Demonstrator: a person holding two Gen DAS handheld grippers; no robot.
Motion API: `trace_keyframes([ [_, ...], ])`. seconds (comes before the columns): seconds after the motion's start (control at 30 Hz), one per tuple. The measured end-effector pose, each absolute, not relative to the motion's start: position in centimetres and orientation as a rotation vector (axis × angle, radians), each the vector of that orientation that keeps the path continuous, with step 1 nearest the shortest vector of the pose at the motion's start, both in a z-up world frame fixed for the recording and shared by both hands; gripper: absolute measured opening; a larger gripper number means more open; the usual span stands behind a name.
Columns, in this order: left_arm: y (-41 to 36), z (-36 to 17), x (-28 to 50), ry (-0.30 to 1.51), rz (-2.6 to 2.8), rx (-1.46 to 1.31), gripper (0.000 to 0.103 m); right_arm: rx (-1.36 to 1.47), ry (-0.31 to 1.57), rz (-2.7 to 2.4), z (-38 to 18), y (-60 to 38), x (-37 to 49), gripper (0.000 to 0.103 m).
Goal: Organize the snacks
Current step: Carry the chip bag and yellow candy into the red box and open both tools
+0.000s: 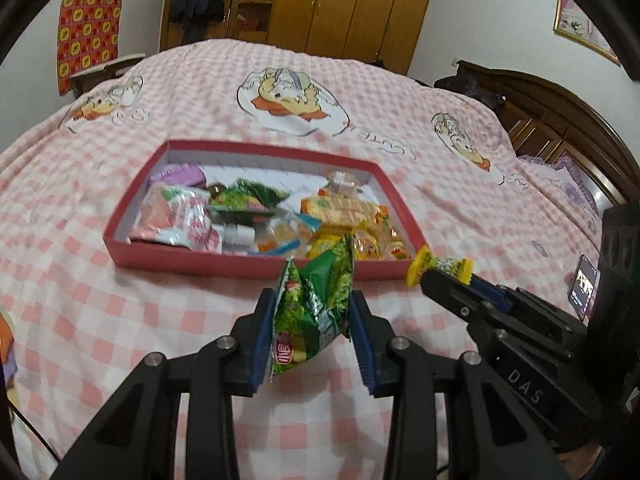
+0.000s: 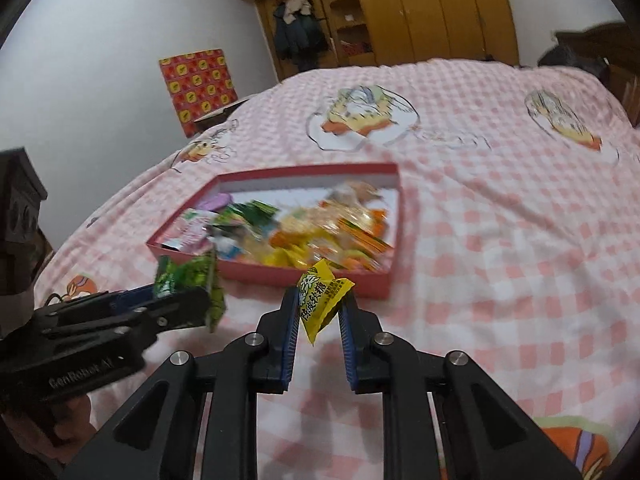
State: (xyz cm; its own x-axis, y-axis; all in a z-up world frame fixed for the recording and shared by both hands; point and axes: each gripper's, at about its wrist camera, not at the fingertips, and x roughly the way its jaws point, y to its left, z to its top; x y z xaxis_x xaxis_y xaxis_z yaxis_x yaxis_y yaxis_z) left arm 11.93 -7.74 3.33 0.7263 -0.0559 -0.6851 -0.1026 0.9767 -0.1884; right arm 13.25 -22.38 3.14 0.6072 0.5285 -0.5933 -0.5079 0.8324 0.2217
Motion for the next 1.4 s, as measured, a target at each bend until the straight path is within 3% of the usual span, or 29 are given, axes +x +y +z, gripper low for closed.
trace_keyframes([
  [0.7,0.7,5.5,21.0,0.579,0.116,-0.125,0.038,0.028,0.628,0.611,5.0,-13.5,21.3,0.02],
  [1.3,2.4,2.0,25.2,0.64,0.12,-0.14,0.039,0.031,0.687,0.54,1.1,-11.0,24.7,0.021],
  [1.4,1.7,2.1,25.0,0.626,0.13,-0.102,0.043,0.032,0.673,0.53,1.3,-11.2,24.6,0.022],
])
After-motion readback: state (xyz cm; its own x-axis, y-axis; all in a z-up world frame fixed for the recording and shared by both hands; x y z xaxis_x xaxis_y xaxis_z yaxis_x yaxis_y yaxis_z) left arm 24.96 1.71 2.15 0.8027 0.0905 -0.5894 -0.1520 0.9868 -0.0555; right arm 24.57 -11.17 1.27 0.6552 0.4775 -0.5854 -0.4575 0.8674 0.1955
